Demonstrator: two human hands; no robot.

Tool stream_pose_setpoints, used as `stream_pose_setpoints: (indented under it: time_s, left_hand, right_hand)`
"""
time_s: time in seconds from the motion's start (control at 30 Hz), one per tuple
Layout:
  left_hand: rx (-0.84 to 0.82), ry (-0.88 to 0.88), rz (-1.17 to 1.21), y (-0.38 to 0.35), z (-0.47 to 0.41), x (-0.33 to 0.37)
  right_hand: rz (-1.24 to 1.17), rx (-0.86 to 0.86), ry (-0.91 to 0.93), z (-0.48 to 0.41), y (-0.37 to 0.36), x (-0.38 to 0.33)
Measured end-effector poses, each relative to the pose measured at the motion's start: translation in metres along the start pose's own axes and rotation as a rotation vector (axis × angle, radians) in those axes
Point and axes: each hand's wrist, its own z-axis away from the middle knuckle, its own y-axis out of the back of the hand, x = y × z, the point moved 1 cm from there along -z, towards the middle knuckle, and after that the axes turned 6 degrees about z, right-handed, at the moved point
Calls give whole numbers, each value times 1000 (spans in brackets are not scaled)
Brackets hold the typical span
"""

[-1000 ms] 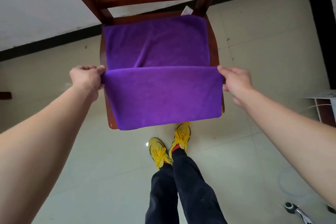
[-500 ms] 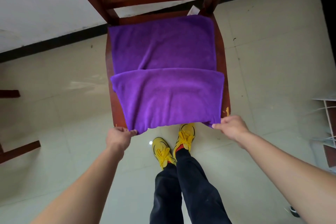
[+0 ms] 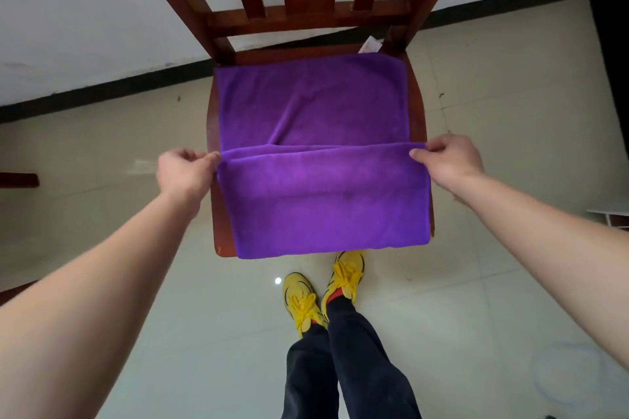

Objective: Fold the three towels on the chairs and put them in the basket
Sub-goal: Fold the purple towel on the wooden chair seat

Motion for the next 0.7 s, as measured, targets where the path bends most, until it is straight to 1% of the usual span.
stream_pose_setpoints:
  time_s: [0.07, 0.17, 0.23, 0.33, 0.43, 0.5, 0.6, 0.7]
  left_hand:
    - [65, -22, -65, -8, -17, 17]
    - [48, -15, -55, -23, -45, 38]
    - [6, 12, -19, -36, -59, 46]
    - [10, 74, 55, -53, -75, 52]
    - [79, 52, 94, -61, -85, 58]
    - [111, 9, 118, -65, -91, 64]
    - [125, -40, 90, -71, -98, 74]
    - [149, -50, 69, -74, -101, 77]
  right_hand:
    - [70, 54, 30, -14, 4, -19]
    - [7, 149, 101, -36, 5, -54]
    - [-68, 152, 103, -52, -1, -73]
    - [-117, 109, 62, -71, -10, -90]
    - [-183, 135, 24, -88, -15, -93]
    - [-236, 206, 0, -98, -12, -87]
    - [-206, 270, -6, -107, -7, -81]
    - [-175, 248, 11, -111, -7, -77]
